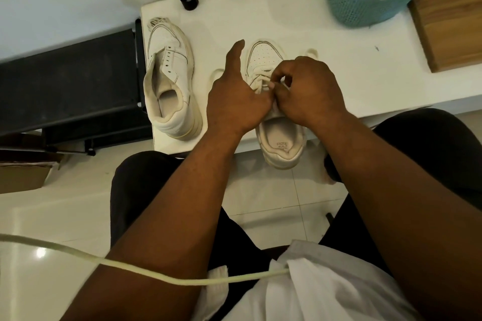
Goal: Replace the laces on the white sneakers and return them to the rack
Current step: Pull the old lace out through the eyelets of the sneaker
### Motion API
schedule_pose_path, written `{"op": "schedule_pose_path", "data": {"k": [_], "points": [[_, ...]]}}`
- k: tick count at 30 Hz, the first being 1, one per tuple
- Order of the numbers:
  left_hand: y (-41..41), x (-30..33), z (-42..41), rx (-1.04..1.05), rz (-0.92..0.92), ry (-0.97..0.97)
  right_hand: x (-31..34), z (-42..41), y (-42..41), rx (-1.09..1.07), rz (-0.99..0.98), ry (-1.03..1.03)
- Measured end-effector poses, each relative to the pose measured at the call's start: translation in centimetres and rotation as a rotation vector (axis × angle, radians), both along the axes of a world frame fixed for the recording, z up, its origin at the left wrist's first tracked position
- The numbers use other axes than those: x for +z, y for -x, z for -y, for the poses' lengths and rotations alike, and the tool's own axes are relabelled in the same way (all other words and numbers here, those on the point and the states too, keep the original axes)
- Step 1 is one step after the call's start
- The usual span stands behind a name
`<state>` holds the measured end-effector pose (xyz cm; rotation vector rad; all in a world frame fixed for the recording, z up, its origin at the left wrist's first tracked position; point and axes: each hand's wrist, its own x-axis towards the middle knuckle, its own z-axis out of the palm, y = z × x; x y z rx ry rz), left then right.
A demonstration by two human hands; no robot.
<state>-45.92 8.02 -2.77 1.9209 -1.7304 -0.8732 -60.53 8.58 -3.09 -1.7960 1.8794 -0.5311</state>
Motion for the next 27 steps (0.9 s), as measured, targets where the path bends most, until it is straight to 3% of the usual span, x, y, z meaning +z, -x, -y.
{"op": "schedule_pose_path", "data": {"k": [3,8,13,17,23,27], "points": [[0.0,-0.1,0.1,-0.012,0.002,-0.024,-0.2,0.3,0.0,-0.036,0.039,-0.055],[0.2,-0.1,0.0,-0.02,-0.016,-0.033,0.2,1.0,0.5,-0.316,0.476,-0.283],[0.1,-0.5,0.1,-0.019,-0.016,-0.002,0.2,0.4,0.3,-0.062,0.202,-0.12],[0.0,-0.6,0.1,-0.02,-0.018,0.005,-0.1,0.4,0.0,-0.097,0.097,-0.028],[0.2,-0.7,0.1,-0.014,-0.01,-0.028,-0.4,1.4,1.1,-0.35,0.201,0.066],[0.2,-0.8,0.1,0.003,-0.03,-0.011,0.2,0.5,0.4,-0.138,0.191,-0.006]]}}
